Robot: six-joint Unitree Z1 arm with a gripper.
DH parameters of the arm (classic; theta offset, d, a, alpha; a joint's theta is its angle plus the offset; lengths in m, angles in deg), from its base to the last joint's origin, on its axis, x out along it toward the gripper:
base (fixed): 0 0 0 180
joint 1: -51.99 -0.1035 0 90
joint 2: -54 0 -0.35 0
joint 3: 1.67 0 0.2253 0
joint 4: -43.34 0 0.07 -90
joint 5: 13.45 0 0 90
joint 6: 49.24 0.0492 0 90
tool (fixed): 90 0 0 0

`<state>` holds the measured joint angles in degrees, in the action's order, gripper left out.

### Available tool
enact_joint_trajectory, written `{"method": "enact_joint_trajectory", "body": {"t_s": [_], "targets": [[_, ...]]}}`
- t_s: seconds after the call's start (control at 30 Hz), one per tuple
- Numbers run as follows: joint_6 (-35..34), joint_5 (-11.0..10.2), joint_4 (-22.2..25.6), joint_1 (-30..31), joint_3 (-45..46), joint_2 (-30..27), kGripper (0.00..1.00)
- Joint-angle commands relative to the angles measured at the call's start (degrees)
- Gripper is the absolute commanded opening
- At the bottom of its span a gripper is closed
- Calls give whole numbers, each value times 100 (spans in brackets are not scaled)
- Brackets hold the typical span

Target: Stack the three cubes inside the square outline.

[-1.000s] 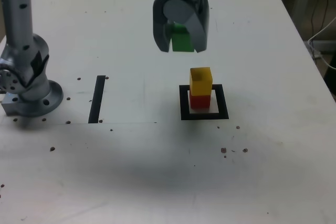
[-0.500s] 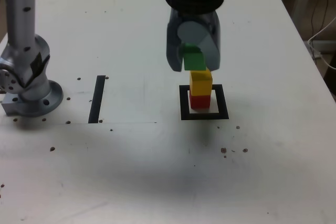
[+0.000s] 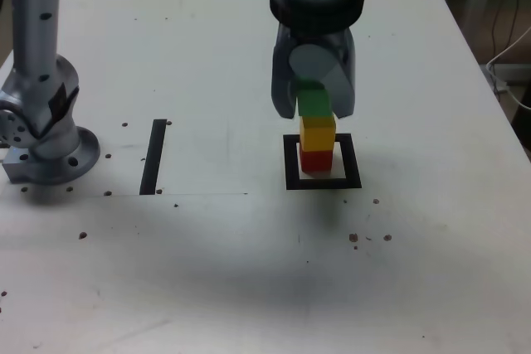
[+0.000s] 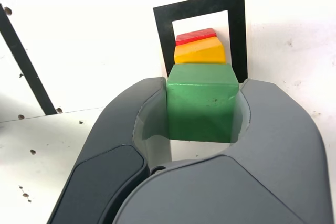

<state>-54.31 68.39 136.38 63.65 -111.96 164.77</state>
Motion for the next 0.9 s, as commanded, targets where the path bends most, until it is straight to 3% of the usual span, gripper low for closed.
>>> {"method": "enact_joint_trajectory", "body": {"t_s": [0.0, 0.3, 0.57, 0.7, 0.87], "targets": [[6, -21, -83, 11, 67, 41, 3], [13, -81, -232, 10, 172, 65, 6], [15, -124, -230, 3, 284, 84, 20], [36, -110, -229, 3, 317, 87, 36], [200, -76, -272, 3, 297, 76, 74]]}}
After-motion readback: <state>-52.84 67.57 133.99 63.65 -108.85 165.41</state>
